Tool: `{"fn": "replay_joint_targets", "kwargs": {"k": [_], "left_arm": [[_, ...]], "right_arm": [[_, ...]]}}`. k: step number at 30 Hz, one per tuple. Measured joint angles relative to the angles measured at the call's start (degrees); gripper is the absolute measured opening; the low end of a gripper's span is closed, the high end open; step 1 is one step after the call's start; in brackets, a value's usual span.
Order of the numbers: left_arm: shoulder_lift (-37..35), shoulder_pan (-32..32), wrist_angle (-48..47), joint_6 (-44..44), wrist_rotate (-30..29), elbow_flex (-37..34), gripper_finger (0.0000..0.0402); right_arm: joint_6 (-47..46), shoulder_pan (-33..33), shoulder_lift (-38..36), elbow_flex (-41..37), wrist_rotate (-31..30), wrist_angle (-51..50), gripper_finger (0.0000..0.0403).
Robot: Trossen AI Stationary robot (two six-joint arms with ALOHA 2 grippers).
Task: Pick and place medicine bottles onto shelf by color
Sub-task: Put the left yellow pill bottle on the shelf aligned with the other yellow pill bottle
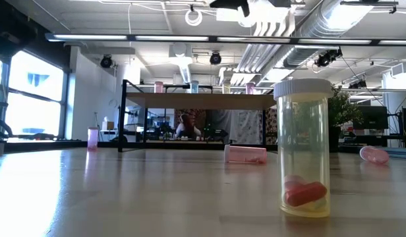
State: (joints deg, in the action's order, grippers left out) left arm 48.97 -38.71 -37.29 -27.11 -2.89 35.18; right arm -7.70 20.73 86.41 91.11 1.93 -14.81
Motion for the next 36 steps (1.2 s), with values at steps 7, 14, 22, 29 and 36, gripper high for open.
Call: {"fn": "replay_joint_targets", "kwargs": {"k": [7,14,22,29,36], "left_arm": [[9.3,-8.4,5.3,-6.3,-3.5,0.0,0.0243],[14.2,-15.4,9.3,-14.8,-12.1,0.0,0.0243],[20.9,-21.1,11.7,-24.7,-19.2,0.0,0.0243],[27.5,-23.7,18.7,-28.3,-22.7,0.0,0.0243],[29.7,-25.7,20.9,-29.3,-27.8,0.0,0.0243]], "right_arm": [[0.0,-3.2,0.0,0.0,0.0,0.0,0.0168],[0.0,-5.8,0.0,0.0,0.0,0.1,0.0168],[0.0,-7.9,0.0,0.0,0.0,2.4,0.0168],[0.0,-8.9,0.0,0.0,0.0,3.1,0.0168],[-1.8,-9.2,0.0,0.0,0.0,3.5,0.0168]]}}
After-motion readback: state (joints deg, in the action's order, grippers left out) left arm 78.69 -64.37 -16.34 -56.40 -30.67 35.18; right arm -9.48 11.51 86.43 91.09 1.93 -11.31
